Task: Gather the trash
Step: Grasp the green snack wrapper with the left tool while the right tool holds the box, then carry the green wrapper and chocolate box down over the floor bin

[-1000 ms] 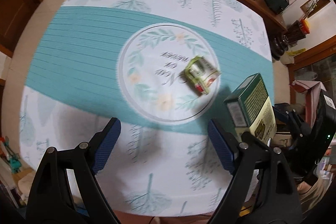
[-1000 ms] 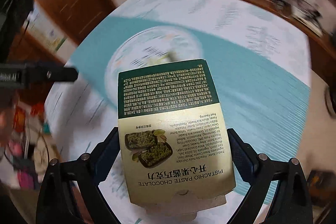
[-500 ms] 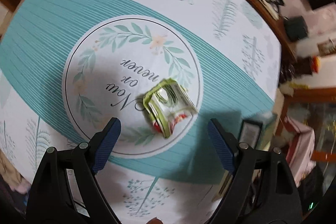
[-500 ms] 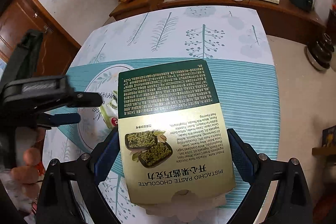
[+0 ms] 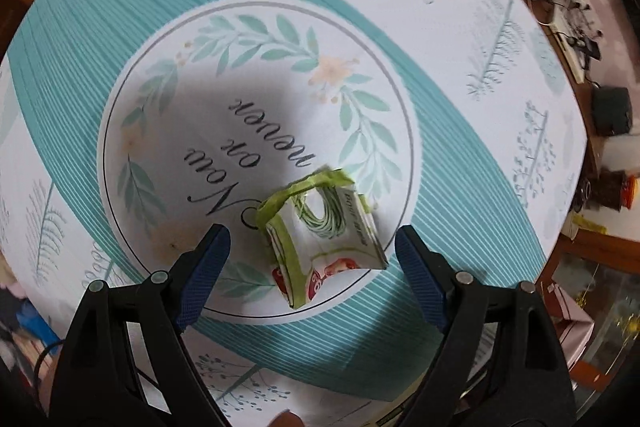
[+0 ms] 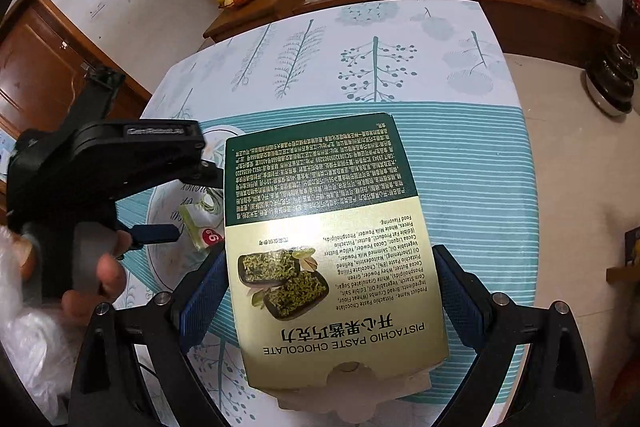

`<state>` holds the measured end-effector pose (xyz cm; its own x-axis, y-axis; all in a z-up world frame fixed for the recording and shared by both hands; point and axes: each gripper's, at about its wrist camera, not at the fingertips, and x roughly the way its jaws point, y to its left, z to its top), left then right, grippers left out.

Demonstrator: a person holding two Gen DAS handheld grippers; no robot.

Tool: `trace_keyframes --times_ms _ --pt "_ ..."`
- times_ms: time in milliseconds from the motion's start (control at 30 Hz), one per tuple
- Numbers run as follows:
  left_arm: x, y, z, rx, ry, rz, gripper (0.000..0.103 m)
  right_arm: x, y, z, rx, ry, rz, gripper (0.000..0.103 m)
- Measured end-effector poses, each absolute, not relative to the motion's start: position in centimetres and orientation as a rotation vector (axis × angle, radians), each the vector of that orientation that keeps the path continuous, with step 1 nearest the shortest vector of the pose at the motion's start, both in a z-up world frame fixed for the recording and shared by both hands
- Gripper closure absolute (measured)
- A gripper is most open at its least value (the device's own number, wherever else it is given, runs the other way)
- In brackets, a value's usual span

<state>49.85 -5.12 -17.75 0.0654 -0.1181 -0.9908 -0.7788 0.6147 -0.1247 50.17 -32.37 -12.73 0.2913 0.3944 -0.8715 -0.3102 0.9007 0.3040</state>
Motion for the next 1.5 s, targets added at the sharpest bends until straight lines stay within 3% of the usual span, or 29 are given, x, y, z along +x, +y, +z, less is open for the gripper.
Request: trace_keyframes --times_ms 67,100,233,400,933,1500 --pt "50.0 -5.2 -18.0 -0.797 1.455 0.611 0.024 50.0 -32.3 -12.9 0.085 1.188 0.471 0.007" --pt "50.0 -5.2 -18.0 -0.791 1.458 0.615 0.03 50.2 -32.3 -13.1 0.087 1.19 0.471 0.007" --pt "49.8 -5.1 -17.9 -0.764 1.472 0.626 0.071 50.2 -32.3 -13.4 0.094 1.196 0.469 0.007" --pt "49.2 -4.4 -17.2 -0.753 1.467 0.584 0.081 49.5 -31.8 -13.5 0.095 1.201 0.472 0.007" --pt "38.1 -1.2 -12.9 -0.477 1.485 0.28 0.084 40.6 -28.3 -11.0 0.124 1.176 0.455 0.007" --pt "18.6 4.4 -7.8 -0.106 1.363 -0.141 0.084 17.1 -21.4 -10.2 0.381 1.124 0.196 0.007"
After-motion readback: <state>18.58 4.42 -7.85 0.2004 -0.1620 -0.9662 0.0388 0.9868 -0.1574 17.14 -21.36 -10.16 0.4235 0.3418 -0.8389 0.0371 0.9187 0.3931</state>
